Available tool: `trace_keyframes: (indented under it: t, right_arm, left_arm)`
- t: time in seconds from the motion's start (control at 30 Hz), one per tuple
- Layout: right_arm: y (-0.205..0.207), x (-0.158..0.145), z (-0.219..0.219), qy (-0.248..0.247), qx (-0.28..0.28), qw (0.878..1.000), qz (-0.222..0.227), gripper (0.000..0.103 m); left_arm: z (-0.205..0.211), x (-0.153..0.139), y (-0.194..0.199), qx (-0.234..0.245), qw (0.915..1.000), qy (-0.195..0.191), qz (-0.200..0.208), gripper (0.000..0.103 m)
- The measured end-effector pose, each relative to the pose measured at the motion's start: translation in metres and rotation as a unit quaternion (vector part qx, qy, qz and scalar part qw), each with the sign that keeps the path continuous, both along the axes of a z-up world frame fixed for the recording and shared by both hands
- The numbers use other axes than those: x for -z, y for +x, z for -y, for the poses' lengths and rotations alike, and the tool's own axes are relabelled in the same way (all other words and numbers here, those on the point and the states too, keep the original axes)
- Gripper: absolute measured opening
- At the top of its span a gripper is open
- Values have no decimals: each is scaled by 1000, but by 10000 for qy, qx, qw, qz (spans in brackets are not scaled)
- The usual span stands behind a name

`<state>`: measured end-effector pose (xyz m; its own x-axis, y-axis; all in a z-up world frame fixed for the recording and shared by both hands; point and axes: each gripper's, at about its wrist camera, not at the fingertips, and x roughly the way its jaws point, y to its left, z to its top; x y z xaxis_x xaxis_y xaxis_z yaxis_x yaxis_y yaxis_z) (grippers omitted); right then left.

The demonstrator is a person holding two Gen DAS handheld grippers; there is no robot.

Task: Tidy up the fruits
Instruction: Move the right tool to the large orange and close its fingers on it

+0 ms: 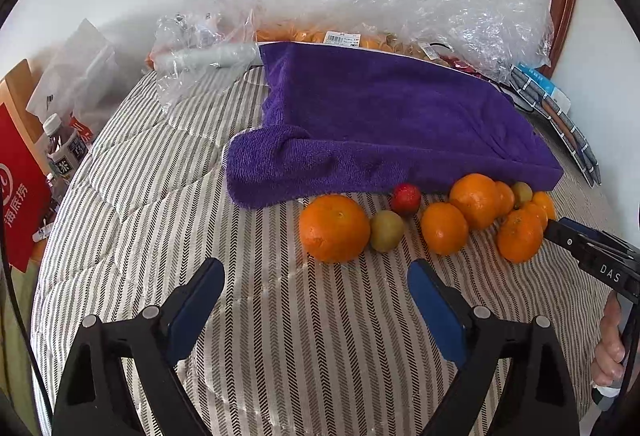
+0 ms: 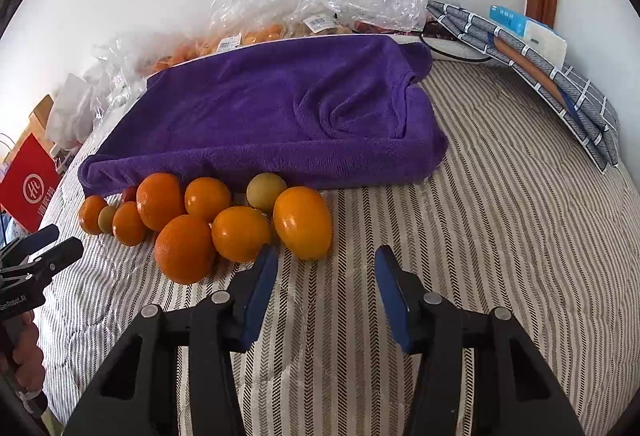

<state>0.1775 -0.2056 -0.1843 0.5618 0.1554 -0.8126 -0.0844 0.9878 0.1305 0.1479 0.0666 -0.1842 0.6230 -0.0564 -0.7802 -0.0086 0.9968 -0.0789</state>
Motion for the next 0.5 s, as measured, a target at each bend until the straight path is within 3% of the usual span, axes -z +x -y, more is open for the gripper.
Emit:
trace_keyframes:
  t: [0.2, 0.4, 0.5]
  right_arm:
    - [15, 3, -7, -115, -39, 9999, 88, 48]
    - [19, 7, -12, -199, -133, 9996, 130, 39]
    - [17, 7, -14, -271, -127, 9993, 203, 35]
  left_arm:
    - [-6, 8, 13, -46, 9997, -245, -32, 86]
    - [-12, 11, 18, 5, 9989, -456, 112, 64]
    - [-11, 11, 21, 69, 9983, -547, 173, 57]
